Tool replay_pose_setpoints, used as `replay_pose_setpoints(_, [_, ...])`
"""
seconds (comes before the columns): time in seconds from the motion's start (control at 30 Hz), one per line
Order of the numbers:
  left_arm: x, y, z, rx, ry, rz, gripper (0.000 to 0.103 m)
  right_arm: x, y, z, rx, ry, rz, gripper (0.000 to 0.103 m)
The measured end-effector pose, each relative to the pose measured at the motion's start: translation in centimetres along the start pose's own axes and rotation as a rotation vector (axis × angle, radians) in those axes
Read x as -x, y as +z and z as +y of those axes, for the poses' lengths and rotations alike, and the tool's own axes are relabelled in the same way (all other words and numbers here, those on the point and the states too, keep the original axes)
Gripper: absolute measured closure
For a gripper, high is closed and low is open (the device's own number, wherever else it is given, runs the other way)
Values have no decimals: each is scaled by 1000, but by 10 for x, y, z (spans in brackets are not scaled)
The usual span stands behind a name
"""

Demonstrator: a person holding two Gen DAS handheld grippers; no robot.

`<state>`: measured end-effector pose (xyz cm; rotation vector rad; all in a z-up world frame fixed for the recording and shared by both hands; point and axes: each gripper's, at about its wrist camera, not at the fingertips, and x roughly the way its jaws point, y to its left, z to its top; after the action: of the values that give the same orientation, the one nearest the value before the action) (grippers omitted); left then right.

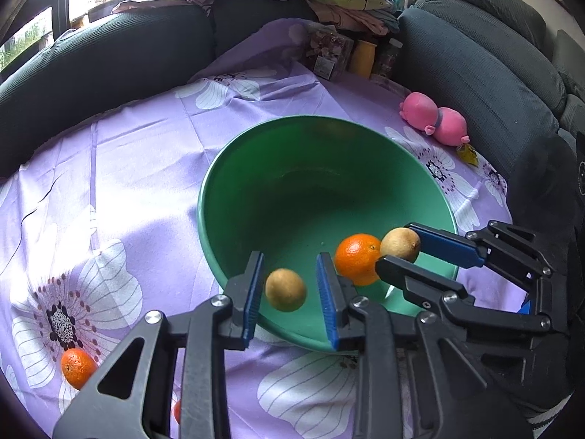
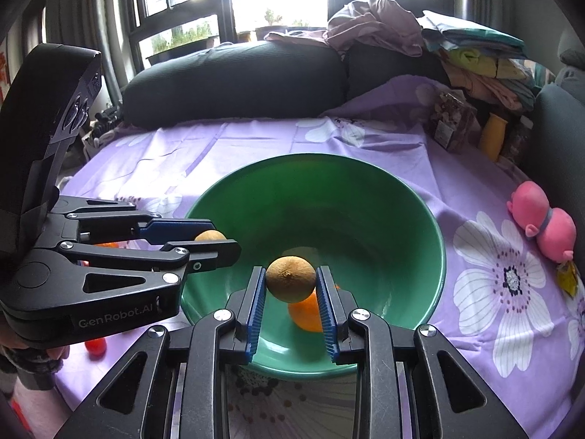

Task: Organize fruits
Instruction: 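Carry the brown fruit with the right gripper into the green bowl and release, then move the right gripper back toward the red tomatoes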

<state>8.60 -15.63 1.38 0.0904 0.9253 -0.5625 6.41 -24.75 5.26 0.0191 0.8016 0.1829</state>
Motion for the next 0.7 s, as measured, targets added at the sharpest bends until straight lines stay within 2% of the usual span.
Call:
replay_pose_setpoints(0.07, [1, 0, 0, 2, 4, -7, 56, 1, -1, -1, -3, -5, -1, 73])
replay_pose_setpoints(0.3, [19, -2, 3, 20, 10, -53, 37, 8, -2, -3, -11, -12, -2, 73])
replay_pose_setpoints(0.57, [51, -24, 20, 61, 73, -73, 26, 20, -3, 14, 19, 3, -13, 73])
replay_pose_setpoints(0.7, [68, -41, 36, 115, 113, -80, 22, 27, -2, 28, 48, 11, -19, 73])
